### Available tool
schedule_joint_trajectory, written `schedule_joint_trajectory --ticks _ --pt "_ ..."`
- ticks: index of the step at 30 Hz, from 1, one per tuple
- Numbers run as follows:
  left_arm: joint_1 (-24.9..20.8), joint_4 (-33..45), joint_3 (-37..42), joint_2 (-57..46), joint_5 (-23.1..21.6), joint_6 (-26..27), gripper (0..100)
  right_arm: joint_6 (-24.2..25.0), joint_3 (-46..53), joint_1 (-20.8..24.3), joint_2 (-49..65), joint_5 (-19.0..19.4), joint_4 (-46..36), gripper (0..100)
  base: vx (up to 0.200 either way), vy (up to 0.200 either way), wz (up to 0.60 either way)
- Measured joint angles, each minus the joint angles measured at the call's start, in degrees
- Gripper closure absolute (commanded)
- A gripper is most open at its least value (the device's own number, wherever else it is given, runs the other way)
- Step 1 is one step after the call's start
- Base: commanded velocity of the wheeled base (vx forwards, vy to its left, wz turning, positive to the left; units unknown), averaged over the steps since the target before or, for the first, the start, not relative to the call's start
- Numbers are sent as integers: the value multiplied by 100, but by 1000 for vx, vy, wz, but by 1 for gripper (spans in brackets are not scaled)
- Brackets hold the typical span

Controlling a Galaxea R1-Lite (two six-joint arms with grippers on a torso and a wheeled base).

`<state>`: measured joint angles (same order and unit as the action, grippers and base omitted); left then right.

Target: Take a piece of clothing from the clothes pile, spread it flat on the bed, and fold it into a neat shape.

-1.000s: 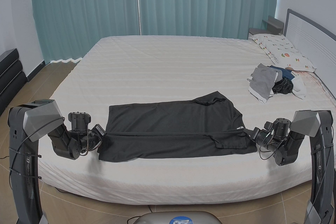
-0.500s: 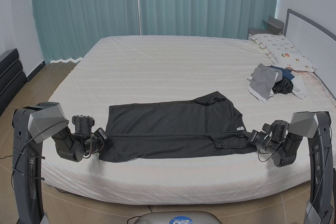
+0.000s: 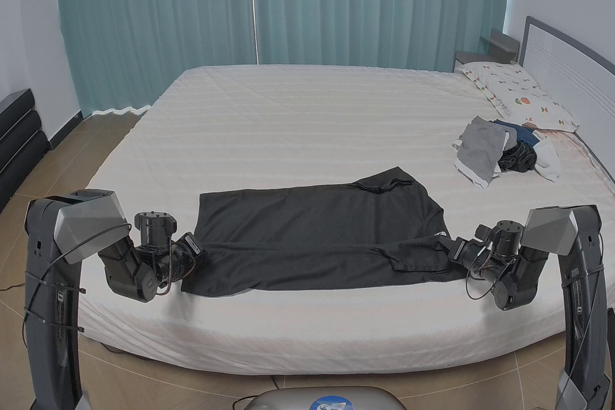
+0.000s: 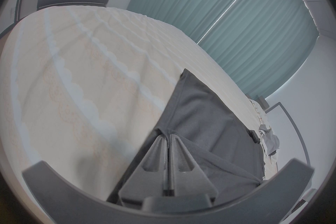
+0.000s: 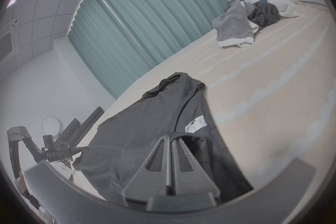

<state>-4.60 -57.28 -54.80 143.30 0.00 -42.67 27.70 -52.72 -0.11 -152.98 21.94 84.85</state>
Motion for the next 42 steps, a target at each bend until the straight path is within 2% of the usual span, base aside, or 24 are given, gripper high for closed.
schedule_joint_trajectory --ticks 12,13,15,16,30,35,42 --pt "-35 -20 -22 44 29 -11 100 0 -50 32 -57 -44 -41 100 0 0 0" --pt "-35 -20 -27 48 35 -13 100 -2 -52 32 -60 -60 -44 0 0 0 0" --pt "-33 -20 -30 55 40 -17 100 -6 -57 32 -66 -77 -55 0 0 0 0" --pt "-33 -20 -33 59 40 -20 0 -4 -57 29 -66 -79 -57 0 0 0 0" --pt "11 -189 -9 61 100 -66 0 79 88 -82 91 -84 213 0 0 0 0" --pt "151 -216 34 -66 177 -386 0 196 215 -230 378 -84 241 0 0 0 0" --pt "418 -216 549 -457 -90 -589 0 394 394 -284 898 -304 -44 0 0 0 0"
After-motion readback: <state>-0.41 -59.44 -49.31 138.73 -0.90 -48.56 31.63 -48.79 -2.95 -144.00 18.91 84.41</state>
